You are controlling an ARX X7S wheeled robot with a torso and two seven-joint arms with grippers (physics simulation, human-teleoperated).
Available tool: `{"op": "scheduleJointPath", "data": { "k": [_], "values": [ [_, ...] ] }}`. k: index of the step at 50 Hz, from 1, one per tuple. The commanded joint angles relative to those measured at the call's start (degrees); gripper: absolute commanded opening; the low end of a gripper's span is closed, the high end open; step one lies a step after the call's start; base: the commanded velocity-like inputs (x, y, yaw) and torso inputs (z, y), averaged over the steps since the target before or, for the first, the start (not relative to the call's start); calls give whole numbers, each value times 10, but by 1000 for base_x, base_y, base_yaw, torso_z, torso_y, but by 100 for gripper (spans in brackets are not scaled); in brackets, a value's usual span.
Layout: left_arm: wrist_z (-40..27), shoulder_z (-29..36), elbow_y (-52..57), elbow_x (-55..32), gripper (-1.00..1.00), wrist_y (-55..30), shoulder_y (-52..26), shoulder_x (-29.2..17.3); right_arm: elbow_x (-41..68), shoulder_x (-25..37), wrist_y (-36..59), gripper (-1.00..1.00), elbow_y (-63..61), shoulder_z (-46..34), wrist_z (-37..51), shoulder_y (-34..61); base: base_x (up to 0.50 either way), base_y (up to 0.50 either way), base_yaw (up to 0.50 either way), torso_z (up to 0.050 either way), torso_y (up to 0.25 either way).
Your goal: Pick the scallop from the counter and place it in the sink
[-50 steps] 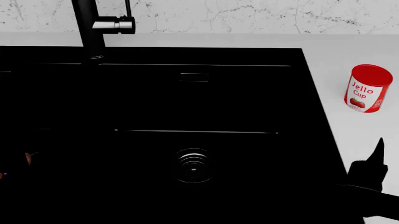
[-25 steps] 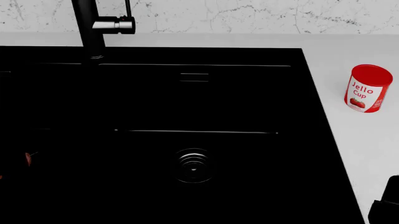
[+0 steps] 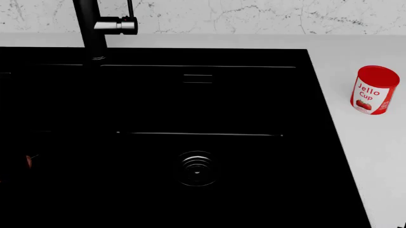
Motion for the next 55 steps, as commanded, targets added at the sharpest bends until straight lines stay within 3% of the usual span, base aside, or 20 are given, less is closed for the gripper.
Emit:
{"op": "scheduleJointPath", "data": {
  "k": [1,16,33,55],
  "values": [
    [6,-1,-4,12,100,4,3,6,22,5,-14,100,12,20,5,-38,0,0,0,0,0],
    [5,-1,-8,9,100,9,5,5,31,-10,-19,100,9,45,2,-87,0,0,0,0,0],
    [3,-2,1,4,100,5,9,3,-55,-21,-11,100,42,-8,-50,-56,0,0,0,0,0],
    [-1,1,2,2,100,2,7,0,-14,49,-52,100,124,-101,-15,22,0,0,0,0,0]
  ]
}}
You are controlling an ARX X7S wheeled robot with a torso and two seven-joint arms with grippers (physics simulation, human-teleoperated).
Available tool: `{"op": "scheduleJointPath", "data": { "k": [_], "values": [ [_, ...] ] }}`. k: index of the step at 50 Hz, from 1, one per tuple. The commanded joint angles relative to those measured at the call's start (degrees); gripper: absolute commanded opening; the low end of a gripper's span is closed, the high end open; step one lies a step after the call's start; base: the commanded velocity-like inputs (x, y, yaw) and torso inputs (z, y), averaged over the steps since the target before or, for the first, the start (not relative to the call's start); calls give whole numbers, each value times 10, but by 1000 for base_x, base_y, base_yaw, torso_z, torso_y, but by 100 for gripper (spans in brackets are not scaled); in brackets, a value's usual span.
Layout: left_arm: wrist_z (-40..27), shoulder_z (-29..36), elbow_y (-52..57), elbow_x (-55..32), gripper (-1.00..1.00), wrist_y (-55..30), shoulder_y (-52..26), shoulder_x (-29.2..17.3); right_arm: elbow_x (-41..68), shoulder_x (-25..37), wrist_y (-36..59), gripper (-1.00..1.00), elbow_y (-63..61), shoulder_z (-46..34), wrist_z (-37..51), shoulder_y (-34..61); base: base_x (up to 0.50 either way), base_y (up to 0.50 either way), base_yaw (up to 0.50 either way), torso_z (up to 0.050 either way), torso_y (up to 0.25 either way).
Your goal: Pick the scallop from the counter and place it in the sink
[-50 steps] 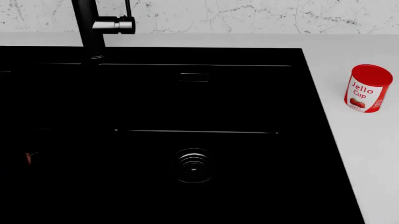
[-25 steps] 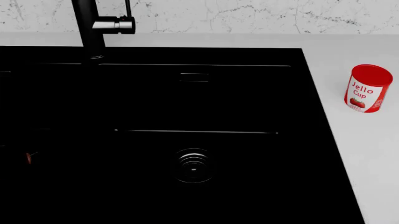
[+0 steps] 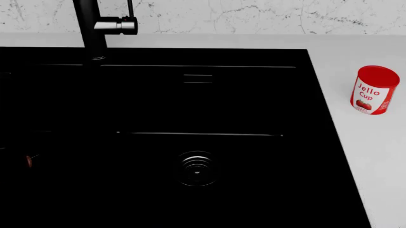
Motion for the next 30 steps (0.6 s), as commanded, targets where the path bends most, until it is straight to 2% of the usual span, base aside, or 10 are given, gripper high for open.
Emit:
{"op": "scheduleJointPath", "data": {
  "k": [1,12,30],
  "values": [
    [6,-3,-2,11,100,3,1,5,27,24,-24,100,48,-43,13,40,0,0,0,0,0],
    [7,-4,-10,10,100,14,7,5,48,41,-36,100,83,-87,29,56,0,0,0,0,0],
    [2,-6,-3,6,100,13,14,5,8,39,-33,100,111,-84,1,29,0,0,0,0,0]
  ]
}}
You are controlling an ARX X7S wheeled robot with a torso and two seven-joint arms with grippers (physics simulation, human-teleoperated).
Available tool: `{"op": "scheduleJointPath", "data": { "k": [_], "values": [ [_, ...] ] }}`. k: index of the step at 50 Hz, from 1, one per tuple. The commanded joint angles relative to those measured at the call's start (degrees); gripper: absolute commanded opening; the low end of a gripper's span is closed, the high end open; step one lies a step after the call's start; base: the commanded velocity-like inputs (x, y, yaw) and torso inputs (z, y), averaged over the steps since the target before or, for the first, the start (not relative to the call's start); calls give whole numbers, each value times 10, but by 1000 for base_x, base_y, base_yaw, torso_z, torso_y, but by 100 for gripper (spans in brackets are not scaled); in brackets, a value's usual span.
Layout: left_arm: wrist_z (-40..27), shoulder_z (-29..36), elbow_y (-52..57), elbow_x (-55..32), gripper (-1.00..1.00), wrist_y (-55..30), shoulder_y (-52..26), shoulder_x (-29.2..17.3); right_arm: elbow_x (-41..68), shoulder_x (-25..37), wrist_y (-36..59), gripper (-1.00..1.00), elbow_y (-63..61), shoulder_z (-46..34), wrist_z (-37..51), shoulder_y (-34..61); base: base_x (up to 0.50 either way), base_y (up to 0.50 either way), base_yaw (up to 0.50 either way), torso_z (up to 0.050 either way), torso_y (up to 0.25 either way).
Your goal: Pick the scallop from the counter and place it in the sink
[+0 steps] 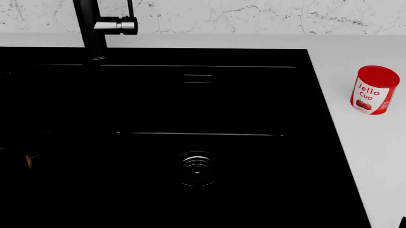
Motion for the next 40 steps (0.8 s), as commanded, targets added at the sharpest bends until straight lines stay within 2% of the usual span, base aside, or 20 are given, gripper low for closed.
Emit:
{"op": "scheduleJointPath", "data": {
  "k": [1,10,27,28,40],
  "values": [
    [5,-5,2,10,100,4,6,6,-32,-10,2,100,17,6,-26,-17,0,0,0,0,0],
    [5,-6,1,9,100,6,8,4,-63,-36,0,100,17,20,-59,-50,0,0,0,0,0],
    [2,2,1,9,100,0,5,2,-215,-101,-38,100,45,7,-211,-117,0,0,0,0,0],
    [1,3,1,9,100,0,4,2,-229,-97,-38,-100,41,-4,-214,-118,0,0,-3,0,0],
    [1,6,-3,8,100,4,5,1,-254,-64,-36,-100,-42,-31,-183,-89,3,-1,0,0,0]
  ]
}}
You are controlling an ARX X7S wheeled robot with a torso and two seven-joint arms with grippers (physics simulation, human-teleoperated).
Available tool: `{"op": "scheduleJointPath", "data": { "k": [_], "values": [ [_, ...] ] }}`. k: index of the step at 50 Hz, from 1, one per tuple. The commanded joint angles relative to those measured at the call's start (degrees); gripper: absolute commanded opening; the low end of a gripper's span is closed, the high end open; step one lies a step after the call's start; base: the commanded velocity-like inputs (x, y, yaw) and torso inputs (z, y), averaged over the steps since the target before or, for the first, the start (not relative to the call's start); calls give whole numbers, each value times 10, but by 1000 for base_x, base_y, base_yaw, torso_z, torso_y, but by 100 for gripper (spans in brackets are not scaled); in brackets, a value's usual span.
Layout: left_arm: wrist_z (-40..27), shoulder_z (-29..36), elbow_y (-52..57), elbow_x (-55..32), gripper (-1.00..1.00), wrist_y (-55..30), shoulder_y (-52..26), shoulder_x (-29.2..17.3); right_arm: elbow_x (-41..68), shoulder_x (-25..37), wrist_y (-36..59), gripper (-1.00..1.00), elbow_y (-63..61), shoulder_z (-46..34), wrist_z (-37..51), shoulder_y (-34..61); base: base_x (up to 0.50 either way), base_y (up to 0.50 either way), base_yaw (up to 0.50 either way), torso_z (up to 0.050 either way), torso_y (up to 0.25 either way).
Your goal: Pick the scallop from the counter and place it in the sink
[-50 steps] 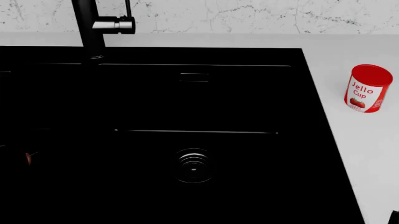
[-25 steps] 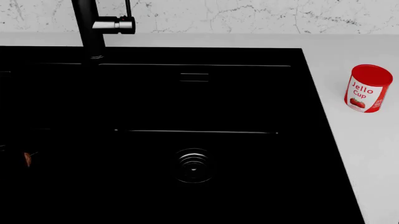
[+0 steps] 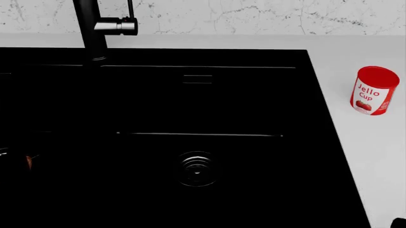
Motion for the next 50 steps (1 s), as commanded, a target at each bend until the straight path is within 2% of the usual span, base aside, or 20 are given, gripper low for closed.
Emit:
{"op": "scheduleJointPath", "data": {
  "k": [1,4,10,18,22,24,27,30,44,50],
  "values": [
    [8,0,-4,11,100,4,1,6,-71,4,21,-100,-34,-19,4,1,0,-3,0,0,0],
    [7,0,-3,11,100,3,0,5,-35,16,33,-100,-47,-26,36,32,0,0,0,0,0],
    [6,-1,4,8,100,-1,1,4,52,46,60,-100,-48,-113,94,167,0,0,0,0,0],
    [4,-4,13,4,100,-9,-1,1,86,34,90,-100,-13,-230,118,330,0,0,0,0,0],
    [3,-4,13,4,100,-8,-1,0,79,9,115,-100,13,-290,110,411,0,0,0,0,0],
    [3,-3,12,4,100,-7,-2,0,58,-11,126,-100,28,-318,86,444,0,0,0,0,0],
    [4,-1,9,4,100,-5,-4,1,-20,-46,124,-100,57,-368,-1,479,0,0,0,0,0],
    [3,0,5,5,100,-2,-5,1,-104,-66,81,-100,85,-404,-89,494,0,0,0,0,0],
    [3,8,0,4,100,2,-9,4,-281,-194,-12,-100,317,-580,-292,596,0,0,0,0,0],
    [3,10,-6,3,100,3,-14,4,-331,-252,-72,-100,440,-625,-373,620,0,0,0,0,0]
  ]
}}
